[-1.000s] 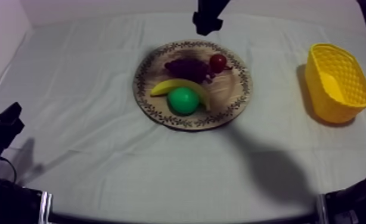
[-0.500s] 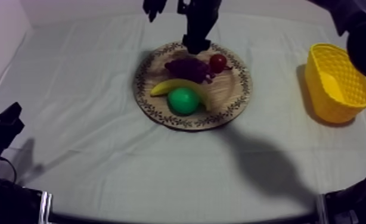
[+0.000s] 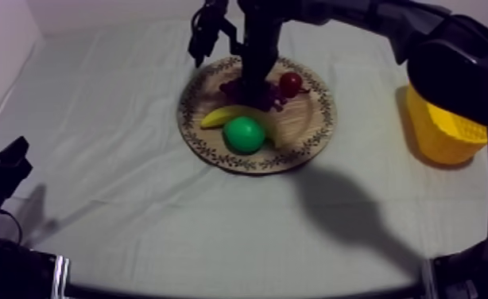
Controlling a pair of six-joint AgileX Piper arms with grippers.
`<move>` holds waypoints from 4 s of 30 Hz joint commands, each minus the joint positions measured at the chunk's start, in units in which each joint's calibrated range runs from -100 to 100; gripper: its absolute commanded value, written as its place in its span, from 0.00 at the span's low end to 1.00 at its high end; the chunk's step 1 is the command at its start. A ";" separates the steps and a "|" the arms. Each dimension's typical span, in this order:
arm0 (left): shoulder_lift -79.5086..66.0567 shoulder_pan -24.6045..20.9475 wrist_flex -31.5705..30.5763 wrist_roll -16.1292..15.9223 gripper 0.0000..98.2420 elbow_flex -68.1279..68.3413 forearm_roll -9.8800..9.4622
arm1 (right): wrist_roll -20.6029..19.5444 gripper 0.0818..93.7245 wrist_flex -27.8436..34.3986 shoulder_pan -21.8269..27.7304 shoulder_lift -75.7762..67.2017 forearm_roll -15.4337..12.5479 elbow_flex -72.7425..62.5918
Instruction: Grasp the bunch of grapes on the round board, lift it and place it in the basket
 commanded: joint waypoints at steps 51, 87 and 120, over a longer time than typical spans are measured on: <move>0.00 0.01 -0.01 -0.01 0.00 0.02 0.00 | 1.27 0.56 -2.42 0.24 6.57 -0.25 -1.21; 0.00 0.01 -0.01 0.04 0.00 0.02 0.00 | -0.59 0.51 -6.90 6.29 -23.09 -3.78 18.14; 0.00 0.01 -0.01 0.04 0.00 0.02 0.00 | -3.87 0.52 1.21 25.72 -65.50 -5.71 51.35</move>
